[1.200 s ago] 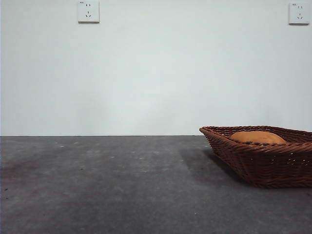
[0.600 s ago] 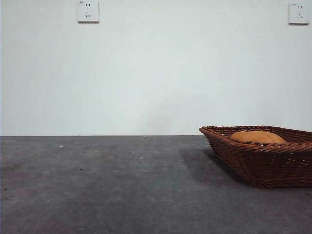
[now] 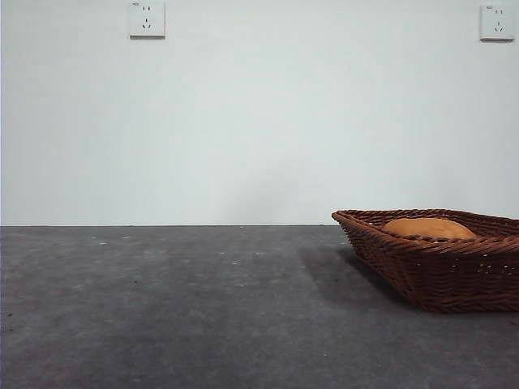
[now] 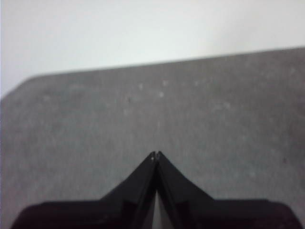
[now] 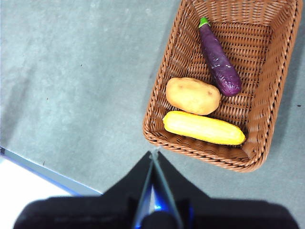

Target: Help me put the vegetables on the table into the basket

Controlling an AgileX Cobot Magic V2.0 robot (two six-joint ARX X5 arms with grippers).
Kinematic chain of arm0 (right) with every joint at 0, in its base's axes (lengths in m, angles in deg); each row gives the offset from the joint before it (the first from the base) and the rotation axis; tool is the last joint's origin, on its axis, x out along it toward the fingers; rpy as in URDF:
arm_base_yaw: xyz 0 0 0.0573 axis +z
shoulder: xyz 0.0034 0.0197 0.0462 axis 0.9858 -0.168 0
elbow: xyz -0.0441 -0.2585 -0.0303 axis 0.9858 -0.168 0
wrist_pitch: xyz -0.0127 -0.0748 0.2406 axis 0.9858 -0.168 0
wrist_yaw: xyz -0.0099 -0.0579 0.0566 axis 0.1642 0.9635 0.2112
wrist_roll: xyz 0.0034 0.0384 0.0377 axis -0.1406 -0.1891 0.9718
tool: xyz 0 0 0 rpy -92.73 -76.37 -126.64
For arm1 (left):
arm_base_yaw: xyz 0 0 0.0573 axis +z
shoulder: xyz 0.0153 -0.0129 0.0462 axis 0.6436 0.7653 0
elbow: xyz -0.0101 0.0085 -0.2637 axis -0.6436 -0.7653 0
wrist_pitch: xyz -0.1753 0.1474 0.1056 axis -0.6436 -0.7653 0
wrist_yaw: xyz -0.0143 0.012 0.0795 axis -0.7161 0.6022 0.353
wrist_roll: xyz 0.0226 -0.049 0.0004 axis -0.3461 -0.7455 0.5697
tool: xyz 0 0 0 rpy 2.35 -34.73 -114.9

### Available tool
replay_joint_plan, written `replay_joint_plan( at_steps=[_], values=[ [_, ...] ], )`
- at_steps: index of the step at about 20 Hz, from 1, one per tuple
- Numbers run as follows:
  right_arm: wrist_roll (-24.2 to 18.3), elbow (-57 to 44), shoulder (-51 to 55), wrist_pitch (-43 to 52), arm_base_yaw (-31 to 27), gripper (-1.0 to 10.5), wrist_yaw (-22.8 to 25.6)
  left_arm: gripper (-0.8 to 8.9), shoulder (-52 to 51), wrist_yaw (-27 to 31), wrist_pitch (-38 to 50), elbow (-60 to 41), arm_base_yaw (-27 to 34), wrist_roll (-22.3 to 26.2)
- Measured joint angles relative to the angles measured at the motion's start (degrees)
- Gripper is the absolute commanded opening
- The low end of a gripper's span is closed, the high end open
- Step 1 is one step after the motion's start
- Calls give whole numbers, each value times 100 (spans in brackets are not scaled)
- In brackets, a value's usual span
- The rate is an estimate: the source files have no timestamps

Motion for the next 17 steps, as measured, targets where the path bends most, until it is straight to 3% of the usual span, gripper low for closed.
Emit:
replay_joint_plan(
  at_steps=[17],
  values=[
    [-2, 0, 0, 0, 0, 1, 149, -4, 79, -20, -118, 0, 0, -186]
  ],
)
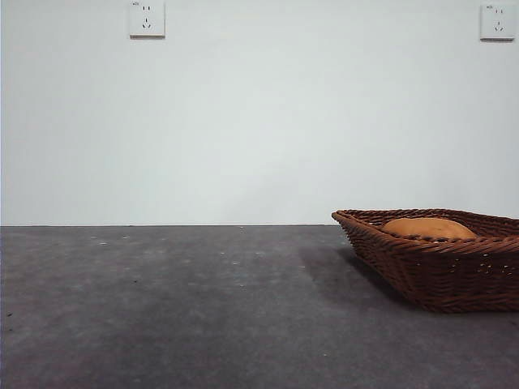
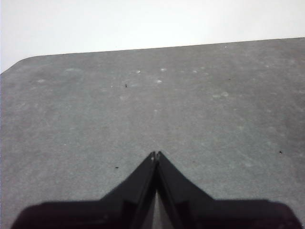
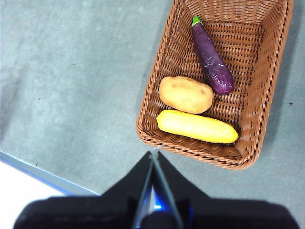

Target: Help me put the vegetables on the table into the basket

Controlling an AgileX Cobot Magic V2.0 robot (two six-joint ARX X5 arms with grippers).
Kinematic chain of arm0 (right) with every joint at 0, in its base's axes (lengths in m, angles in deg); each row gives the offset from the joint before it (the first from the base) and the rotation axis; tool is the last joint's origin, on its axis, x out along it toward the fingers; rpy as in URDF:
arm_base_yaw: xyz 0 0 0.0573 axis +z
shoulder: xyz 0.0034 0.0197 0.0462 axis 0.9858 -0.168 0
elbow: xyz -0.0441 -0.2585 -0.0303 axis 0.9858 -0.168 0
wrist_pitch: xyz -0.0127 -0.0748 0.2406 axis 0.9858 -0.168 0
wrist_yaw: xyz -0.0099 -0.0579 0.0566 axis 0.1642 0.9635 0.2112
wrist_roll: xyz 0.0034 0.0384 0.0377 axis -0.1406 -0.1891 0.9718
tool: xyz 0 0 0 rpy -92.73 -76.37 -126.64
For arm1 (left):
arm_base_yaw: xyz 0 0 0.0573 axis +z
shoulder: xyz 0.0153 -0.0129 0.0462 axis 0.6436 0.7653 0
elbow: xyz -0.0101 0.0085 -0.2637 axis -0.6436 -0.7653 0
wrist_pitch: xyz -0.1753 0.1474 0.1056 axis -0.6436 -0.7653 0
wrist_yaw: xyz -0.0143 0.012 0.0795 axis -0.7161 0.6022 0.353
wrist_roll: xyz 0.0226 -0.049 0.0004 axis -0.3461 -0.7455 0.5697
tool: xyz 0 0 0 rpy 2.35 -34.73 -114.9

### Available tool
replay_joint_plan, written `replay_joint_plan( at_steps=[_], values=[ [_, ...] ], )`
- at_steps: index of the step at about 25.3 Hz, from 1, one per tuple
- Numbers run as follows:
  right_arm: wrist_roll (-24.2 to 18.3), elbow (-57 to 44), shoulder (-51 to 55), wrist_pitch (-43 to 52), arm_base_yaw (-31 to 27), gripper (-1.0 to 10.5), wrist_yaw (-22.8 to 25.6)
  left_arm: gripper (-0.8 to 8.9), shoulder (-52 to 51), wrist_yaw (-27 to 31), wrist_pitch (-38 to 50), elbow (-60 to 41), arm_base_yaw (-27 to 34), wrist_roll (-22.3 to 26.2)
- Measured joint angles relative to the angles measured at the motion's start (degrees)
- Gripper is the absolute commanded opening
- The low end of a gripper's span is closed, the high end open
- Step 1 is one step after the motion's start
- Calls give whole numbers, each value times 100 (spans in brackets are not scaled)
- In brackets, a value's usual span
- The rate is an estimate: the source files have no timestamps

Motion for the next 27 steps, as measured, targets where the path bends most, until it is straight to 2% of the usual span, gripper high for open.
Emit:
replay_joint_plan(
  at_steps=[3, 6, 12, 15, 18, 22, 27],
  values=[
    [0, 0, 0, 0, 0, 1, 11, -4, 0, 0, 0, 0, 0, 0],
    [-98, -9, 155, 122, 0, 1, 426, -4, 0, 0, 2, 0, 0, 2],
    [-122, -492, 1926, 2063, -2, 1, 66, -4, 13, 0, 2, 0, 0, 0],
    [11, -1392, 2887, 3049, 0, 1, 186, -4, 13, 0, 2, 0, 0, 0],
    [468, -2780, 3810, 4140, 0, 1, 474, -4, 13, 0, 2, 0, 0, 0],
    [817, -3978, 4452, 4918, 0, 1, 621, -4, 13, 0, 2, 0, 0, 0],
    [994, -5392, 5069, 5333, 0, 1, 879, -4, 13, 0, 2, 0, 0, 0]
  ],
)
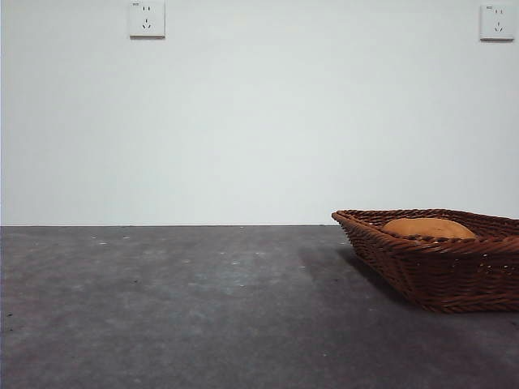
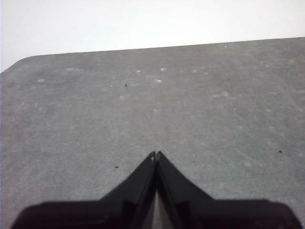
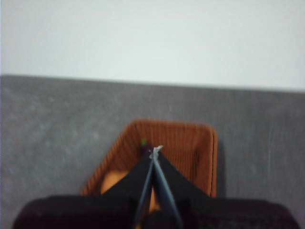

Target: Help me put the vegetables on the table into the basket

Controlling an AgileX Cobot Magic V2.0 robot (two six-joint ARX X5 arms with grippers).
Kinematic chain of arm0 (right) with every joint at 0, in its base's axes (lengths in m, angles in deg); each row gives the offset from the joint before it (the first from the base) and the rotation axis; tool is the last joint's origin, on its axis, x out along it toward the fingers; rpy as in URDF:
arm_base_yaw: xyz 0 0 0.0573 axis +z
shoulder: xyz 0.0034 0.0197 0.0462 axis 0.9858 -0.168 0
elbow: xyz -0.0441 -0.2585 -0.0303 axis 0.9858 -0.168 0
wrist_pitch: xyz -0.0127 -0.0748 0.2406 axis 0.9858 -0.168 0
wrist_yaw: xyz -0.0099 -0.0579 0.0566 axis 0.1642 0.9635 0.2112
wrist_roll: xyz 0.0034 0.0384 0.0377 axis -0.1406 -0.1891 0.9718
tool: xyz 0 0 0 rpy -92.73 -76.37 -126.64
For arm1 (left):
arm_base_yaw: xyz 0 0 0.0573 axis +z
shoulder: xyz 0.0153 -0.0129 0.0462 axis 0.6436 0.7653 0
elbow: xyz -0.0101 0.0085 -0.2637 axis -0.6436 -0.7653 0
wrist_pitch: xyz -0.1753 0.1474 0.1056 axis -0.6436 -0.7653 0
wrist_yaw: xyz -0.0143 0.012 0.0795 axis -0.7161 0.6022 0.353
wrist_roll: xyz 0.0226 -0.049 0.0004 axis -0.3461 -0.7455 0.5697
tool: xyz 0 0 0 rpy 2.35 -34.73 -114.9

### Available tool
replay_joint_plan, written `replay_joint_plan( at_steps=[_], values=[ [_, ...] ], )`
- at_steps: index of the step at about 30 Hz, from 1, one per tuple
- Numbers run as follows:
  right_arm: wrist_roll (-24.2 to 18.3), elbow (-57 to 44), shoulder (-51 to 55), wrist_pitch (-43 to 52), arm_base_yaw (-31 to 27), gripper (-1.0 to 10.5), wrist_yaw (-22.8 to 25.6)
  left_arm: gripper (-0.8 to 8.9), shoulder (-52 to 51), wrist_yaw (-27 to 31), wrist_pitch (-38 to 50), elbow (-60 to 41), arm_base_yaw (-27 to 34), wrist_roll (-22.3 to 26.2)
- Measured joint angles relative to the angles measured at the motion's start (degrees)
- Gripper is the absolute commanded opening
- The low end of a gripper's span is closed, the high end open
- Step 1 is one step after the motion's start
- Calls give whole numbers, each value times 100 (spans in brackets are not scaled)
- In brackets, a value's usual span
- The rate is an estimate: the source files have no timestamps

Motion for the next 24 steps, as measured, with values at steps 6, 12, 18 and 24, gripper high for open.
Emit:
replay_joint_plan(
  at_steps=[6, 12, 18, 24],
  values=[
    [131, -1165, 664, 332, 0, 1, 129, -4, 0, -2, 0, 0, 0, 0],
    [164, -1849, 953, 302, 0, 1, 127, -4, 0, -2, 0, 0, 0, 0],
    [168, -2096, 955, 273, 42, 1, 131, -4, 0, -2, 0, 0, 0, 0],
    [168, -2094, 960, 299, 155, 1, 129, -4, 7, -2, 2, 0, 0, 0]
  ],
)
